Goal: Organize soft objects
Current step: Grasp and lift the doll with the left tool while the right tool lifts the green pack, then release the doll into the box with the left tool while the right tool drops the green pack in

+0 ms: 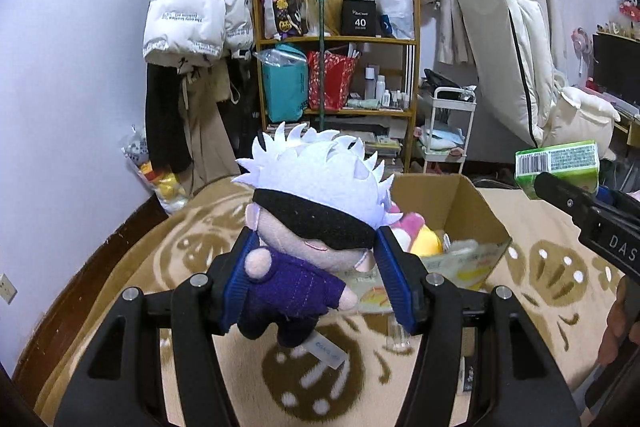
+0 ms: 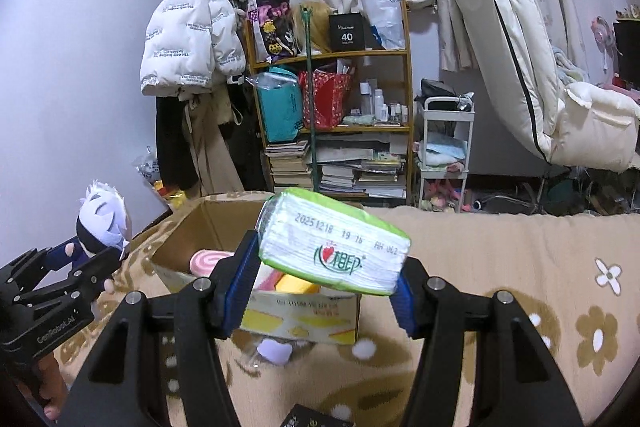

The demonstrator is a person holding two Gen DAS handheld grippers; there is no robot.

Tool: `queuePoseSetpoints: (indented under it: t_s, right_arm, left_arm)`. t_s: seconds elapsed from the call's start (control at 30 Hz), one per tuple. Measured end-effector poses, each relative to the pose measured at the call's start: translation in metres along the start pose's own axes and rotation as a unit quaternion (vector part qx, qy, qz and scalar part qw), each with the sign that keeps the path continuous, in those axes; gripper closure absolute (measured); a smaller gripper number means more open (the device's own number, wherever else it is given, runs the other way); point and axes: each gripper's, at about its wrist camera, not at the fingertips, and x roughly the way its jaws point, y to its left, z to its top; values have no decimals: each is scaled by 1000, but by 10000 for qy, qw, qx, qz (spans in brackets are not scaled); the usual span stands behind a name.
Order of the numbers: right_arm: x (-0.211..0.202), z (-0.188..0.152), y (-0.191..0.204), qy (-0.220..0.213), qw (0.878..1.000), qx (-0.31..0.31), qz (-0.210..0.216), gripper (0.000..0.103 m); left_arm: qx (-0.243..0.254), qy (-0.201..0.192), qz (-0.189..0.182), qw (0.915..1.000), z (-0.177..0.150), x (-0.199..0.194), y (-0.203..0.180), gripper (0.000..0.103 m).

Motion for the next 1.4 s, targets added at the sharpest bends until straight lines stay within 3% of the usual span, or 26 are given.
queuePoseSetpoints:
  t_s: [0.47, 0.67, 0.83, 1.1, 1.4]
  right_arm:
    - [32, 9, 7, 8, 9998, -183, 47, 41]
    - [43, 8, 7, 82, 9997, -206, 74, 41]
    - [54, 6, 8, 186, 9994, -264, 84, 41]
    - [74, -1, 15, 472, 9972, -562, 117, 40]
    - [97, -21, 25, 934, 9924, -778, 172, 40]
  left_arm:
    - [253, -225, 135, 9993, 27, 34, -10, 44]
    - [235, -129, 105, 9996, 25, 57, -13, 44]
    - [79, 2, -226, 9997, 25, 67, -12, 44]
    - [-85, 217, -371, 9990, 26, 84, -9, 43]
    - [104, 486, -290, 9983, 18, 100, -15, 40]
